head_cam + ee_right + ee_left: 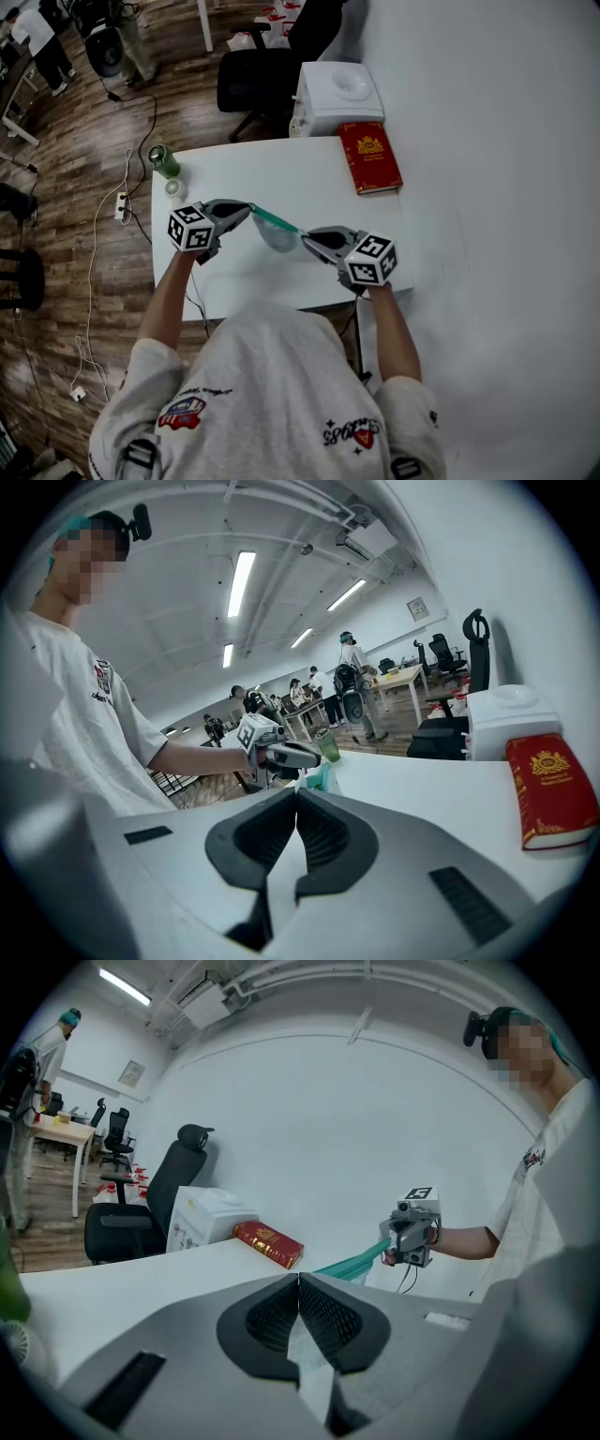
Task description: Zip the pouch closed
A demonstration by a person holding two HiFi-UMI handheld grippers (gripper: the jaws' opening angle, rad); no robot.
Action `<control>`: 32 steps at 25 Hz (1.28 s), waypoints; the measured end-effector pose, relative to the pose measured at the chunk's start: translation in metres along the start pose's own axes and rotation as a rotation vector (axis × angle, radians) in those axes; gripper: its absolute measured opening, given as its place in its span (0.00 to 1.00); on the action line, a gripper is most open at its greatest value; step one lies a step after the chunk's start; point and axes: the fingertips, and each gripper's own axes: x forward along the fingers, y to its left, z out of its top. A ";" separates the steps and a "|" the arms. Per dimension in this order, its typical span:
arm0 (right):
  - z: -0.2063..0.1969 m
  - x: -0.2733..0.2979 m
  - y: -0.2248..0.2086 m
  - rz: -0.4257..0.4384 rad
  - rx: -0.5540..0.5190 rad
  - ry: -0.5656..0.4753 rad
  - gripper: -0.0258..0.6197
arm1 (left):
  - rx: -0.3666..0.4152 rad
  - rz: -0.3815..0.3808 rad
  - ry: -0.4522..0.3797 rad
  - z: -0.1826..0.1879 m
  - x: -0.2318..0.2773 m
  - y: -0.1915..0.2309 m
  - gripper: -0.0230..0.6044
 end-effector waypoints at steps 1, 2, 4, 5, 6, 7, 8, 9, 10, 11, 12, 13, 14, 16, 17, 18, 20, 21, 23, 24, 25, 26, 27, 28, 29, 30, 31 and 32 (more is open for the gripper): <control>0.000 -0.001 -0.001 -0.001 0.001 -0.001 0.05 | -0.002 0.005 -0.002 0.000 -0.001 0.003 0.04; 0.000 -0.001 -0.002 -0.001 0.003 -0.002 0.05 | -0.001 0.014 -0.001 -0.001 -0.003 0.006 0.04; 0.000 -0.001 -0.002 0.002 0.005 0.000 0.05 | -0.001 0.034 -0.001 -0.002 -0.006 0.012 0.04; 0.000 -0.001 -0.002 0.003 0.007 0.002 0.05 | -0.006 0.039 -0.004 -0.002 -0.008 0.014 0.04; 0.000 -0.002 -0.002 0.003 0.008 0.004 0.05 | -0.014 0.040 -0.008 -0.002 -0.009 0.015 0.04; 0.000 -0.003 -0.002 0.002 0.009 0.005 0.05 | -0.018 0.040 -0.009 -0.002 -0.008 0.015 0.04; 0.000 -0.004 -0.003 0.000 0.010 0.004 0.05 | -0.019 0.042 -0.006 -0.003 -0.007 0.015 0.04; 0.000 -0.003 -0.003 -0.001 0.011 -0.001 0.05 | -0.018 0.045 -0.004 -0.004 -0.005 0.015 0.04; 0.001 -0.003 -0.003 -0.002 0.013 -0.007 0.05 | -0.018 0.048 -0.004 -0.005 -0.005 0.015 0.04; 0.003 -0.003 -0.003 -0.002 0.014 -0.014 0.05 | -0.018 0.051 -0.007 -0.005 -0.005 0.015 0.04; 0.004 -0.003 -0.002 -0.003 0.013 -0.018 0.05 | -0.017 0.055 -0.012 -0.004 -0.005 0.015 0.04; 0.005 -0.003 -0.002 -0.004 0.012 -0.022 0.06 | -0.016 0.059 -0.016 -0.004 -0.005 0.015 0.04; 0.007 -0.003 -0.002 -0.006 0.012 -0.028 0.06 | -0.014 0.063 -0.018 -0.003 -0.005 0.014 0.04; 0.010 -0.005 -0.004 -0.018 0.013 -0.046 0.06 | -0.008 0.068 -0.013 -0.004 -0.002 0.012 0.04; 0.011 -0.006 -0.006 -0.026 0.012 -0.056 0.06 | -0.003 0.069 -0.006 -0.006 0.000 0.011 0.05; 0.012 -0.007 -0.007 -0.034 0.011 -0.064 0.06 | 0.004 0.069 0.002 -0.008 0.003 0.009 0.05; 0.015 -0.005 -0.008 -0.039 0.011 -0.079 0.06 | 0.021 0.075 0.015 -0.012 0.005 0.007 0.05; 0.018 -0.003 -0.007 -0.034 0.011 -0.088 0.06 | 0.027 0.083 0.015 -0.013 0.004 0.007 0.05; 0.025 0.001 -0.005 -0.030 0.007 -0.103 0.06 | 0.035 0.106 0.002 -0.011 0.002 0.008 0.05; 0.028 0.000 -0.006 -0.037 0.002 -0.106 0.06 | 0.038 0.118 -0.011 -0.008 0.002 0.008 0.05; 0.029 0.000 -0.007 -0.048 -0.004 -0.107 0.06 | 0.041 0.129 -0.025 -0.005 0.002 0.008 0.05; 0.029 0.000 -0.009 -0.060 -0.009 -0.105 0.06 | 0.045 0.141 -0.038 -0.002 0.002 0.009 0.05; 0.029 0.000 -0.010 -0.072 -0.010 -0.103 0.06 | 0.053 0.157 -0.050 0.000 0.001 0.010 0.05; 0.028 0.001 -0.012 -0.082 -0.010 -0.102 0.06 | 0.064 0.179 -0.062 0.003 -0.002 0.012 0.05; 0.028 0.002 -0.014 -0.092 -0.010 -0.101 0.06 | 0.078 0.205 -0.074 0.007 -0.006 0.015 0.05; 0.029 0.003 -0.016 -0.103 -0.010 -0.102 0.06 | 0.092 0.235 -0.084 0.012 -0.010 0.018 0.05; 0.031 0.003 -0.018 -0.115 -0.011 -0.104 0.06 | 0.108 0.269 -0.089 0.017 -0.015 0.022 0.05; 0.032 0.002 -0.021 -0.131 -0.012 -0.108 0.06 | 0.122 0.304 -0.091 0.021 -0.018 0.025 0.05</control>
